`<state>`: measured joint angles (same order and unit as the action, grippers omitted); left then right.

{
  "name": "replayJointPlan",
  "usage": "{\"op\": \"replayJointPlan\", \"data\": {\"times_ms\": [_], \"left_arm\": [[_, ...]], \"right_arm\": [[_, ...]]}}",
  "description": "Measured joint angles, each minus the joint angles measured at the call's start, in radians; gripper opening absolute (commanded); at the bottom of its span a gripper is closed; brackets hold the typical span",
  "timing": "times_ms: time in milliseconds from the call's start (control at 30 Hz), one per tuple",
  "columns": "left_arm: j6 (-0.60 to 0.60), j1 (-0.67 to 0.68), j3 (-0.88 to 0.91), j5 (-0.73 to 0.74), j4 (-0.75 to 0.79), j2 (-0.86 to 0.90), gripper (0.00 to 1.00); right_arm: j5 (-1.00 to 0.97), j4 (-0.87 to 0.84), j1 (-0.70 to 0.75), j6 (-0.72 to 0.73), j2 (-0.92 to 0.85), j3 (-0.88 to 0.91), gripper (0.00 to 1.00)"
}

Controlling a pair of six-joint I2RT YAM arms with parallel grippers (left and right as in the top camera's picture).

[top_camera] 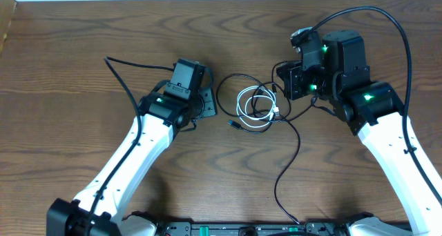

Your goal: Untangle cables

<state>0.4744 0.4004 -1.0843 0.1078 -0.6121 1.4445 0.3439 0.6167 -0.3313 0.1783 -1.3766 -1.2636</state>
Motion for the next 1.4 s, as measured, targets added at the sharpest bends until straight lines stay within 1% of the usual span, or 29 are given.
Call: {"op": "replayJointPlan", "data": {"times_ms": [67, 100, 133, 233, 333, 400, 467, 667, 767, 833, 867, 967, 1000, 1067, 1100, 1133, 1167, 1200, 1233, 1400], "left_arm": [[-0.001, 0.0, 0.0, 0.002, 0.001, 0.02, 0.66], [-0.003, 0.0, 0.0, 0.003, 0.001, 0.026, 0.68], [0.001, 0.0, 0.0, 0.004, 0.004, 0.036, 0.73], [0.0, 0.0, 0.0, 0.011, 0.035, 0.064, 0.74], [-0.003, 0.0, 0.0, 0.014, 0.1, 0.105, 0.74], [-0.003, 0.0, 0.0, 0.018, 0.136, 0.134, 0.74], [-0.004, 0.0, 0.0, 0.022, 0.173, 0.167, 0.74], [-0.085, 0.0, 0.0, 0.052, 0.302, 0.301, 0.74], [-0.173, 0.0, 0.001, 0.056, 0.381, 0.357, 0.74], [-0.248, 0.0, 0.002, 0.06, 0.465, 0.379, 0.74], [-0.264, 0.0, 0.002, 0.06, 0.483, 0.383, 0.75], [-0.297, 0.0, 0.002, 0.066, 0.543, 0.399, 0.85], [-0.3, 0.0, 0.002, 0.071, 0.557, 0.404, 0.92], [-0.312, 0.0, 0.002, 0.102, 0.582, 0.415, 0.94], [-0.313, -0.003, 0.003, 0.158, 0.603, 0.418, 0.93], [-0.305, -0.006, 0.003, 0.204, 0.622, 0.418, 0.93], [-0.259, -0.014, 0.003, 0.278, 0.657, 0.418, 0.93], [-0.221, -0.019, 0.003, 0.3, 0.668, 0.418, 0.93], [-0.151, -0.027, 0.003, 0.322, 0.682, 0.418, 0.93], [0.106, -0.055, 0.003, 0.361, 0.727, 0.418, 0.93]], "right_arm": [[-0.004, -0.001, 0.0, 0.0, 0.0, 0.0, 0.02], [-0.004, 0.0, 0.0, 0.0, 0.0, 0.0, 0.09], [-0.005, 0.0, 0.0, 0.0, 0.0, 0.0, 0.14], [-0.007, 0.0, 0.0, -0.002, 0.0, 0.0, 0.29], [-0.008, 0.001, 0.0, -0.008, 0.0, 0.0, 0.47], [-0.01, 0.004, 0.0, -0.004, 0.0, 0.0, 0.54], [-0.009, 0.012, 0.0, -0.007, 0.0, 0.0, 0.57], [-0.019, 0.046, 0.0, -0.004, 0.0, 0.001, 0.58], [-0.021, 0.067, 0.0, -0.004, 0.0, 0.001, 0.58], [-0.022, 0.077, 0.0, -0.004, 0.0, 0.001, 0.58], [-0.023, 0.08, 0.0, -0.004, 0.0, 0.001, 0.58], [-0.023, 0.08, 0.0, -0.004, 0.0, 0.001, 0.58], [-0.023, 0.081, 0.0, -0.004, 0.0, 0.001, 0.57], [-0.023, 0.082, 0.0, -0.004, 0.0, 0.001, 0.58], [-0.023, 0.082, 0.0, -0.004, 0.0, 0.001, 0.57], [-0.023, 0.082, 0.0, -0.004, 0.0, 0.001, 0.57], [-0.023, 0.082, 0.0, -0.004, 0.0, 0.001, 0.57], [-0.023, 0.082, 0.0, -0.004, 0.0, 0.001, 0.57], [-0.023, 0.082, 0.0, -0.004, 0.0, 0.001, 0.57], [-0.023, 0.082, 0.0, -0.004, 0.0, 0.001, 0.56]]}}
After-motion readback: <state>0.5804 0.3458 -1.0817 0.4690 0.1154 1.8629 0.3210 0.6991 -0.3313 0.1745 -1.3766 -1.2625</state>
